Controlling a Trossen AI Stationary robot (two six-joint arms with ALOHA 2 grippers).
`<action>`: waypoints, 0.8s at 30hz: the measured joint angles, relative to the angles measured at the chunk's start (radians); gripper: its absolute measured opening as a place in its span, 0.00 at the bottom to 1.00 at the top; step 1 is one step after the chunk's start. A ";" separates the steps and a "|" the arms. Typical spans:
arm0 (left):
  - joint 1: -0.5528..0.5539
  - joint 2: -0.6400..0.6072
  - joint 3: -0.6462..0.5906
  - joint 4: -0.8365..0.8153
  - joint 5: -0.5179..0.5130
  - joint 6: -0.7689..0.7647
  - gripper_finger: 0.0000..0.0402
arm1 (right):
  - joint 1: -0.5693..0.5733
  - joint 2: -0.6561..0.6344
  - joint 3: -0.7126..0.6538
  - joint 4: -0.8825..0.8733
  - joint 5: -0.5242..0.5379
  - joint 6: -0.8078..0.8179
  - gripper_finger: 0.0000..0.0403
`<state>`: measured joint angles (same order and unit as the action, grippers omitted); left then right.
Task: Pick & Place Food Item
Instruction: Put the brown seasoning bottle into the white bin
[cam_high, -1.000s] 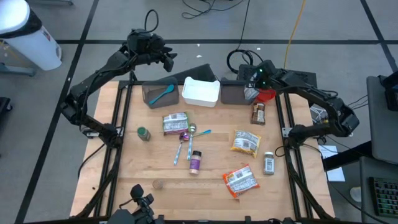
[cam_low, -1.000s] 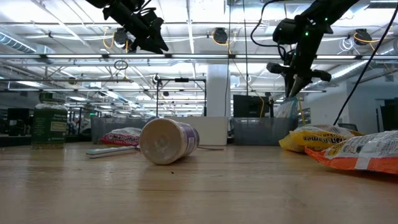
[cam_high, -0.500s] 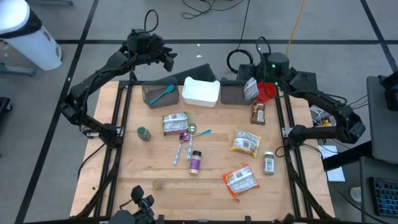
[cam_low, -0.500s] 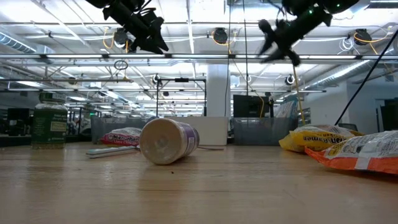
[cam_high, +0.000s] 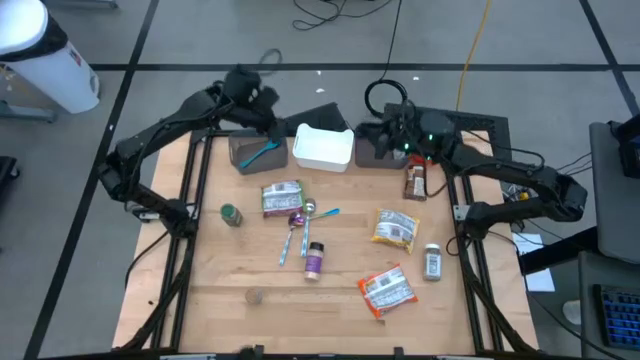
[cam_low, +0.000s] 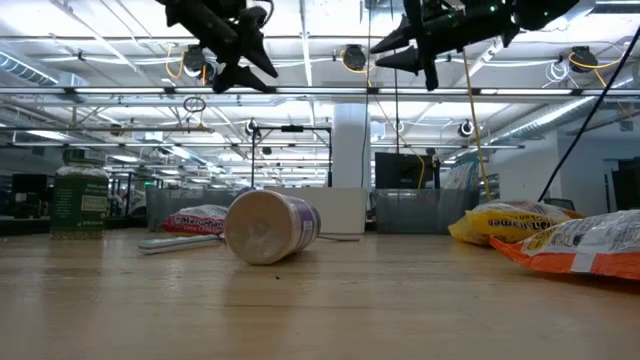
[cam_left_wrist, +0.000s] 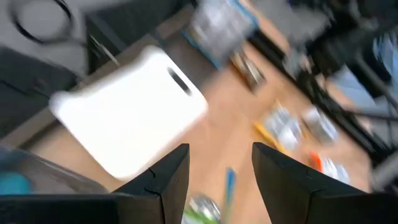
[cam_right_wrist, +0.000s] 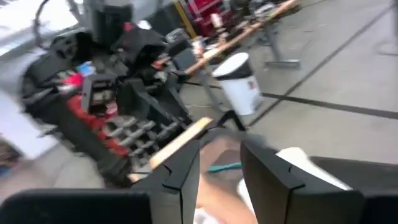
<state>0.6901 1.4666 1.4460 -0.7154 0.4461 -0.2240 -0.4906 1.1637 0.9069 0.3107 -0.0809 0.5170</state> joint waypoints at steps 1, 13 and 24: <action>-0.029 0.000 0.000 -0.024 -0.001 -0.004 0.46 | 0.019 -0.001 -0.031 0.040 0.000 0.004 0.27; -0.403 0.000 0.000 -0.109 -0.030 -0.080 0.46 | 0.107 0.000 -0.414 0.663 0.001 0.327 0.26; -0.566 0.000 0.000 -0.462 -0.222 -0.045 0.46 | 0.107 0.000 -0.464 0.918 0.008 0.380 0.26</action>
<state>0.1241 1.4662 1.4460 -1.1770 0.2237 -0.2689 -0.3840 1.1641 0.4433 1.2286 -0.0729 0.8973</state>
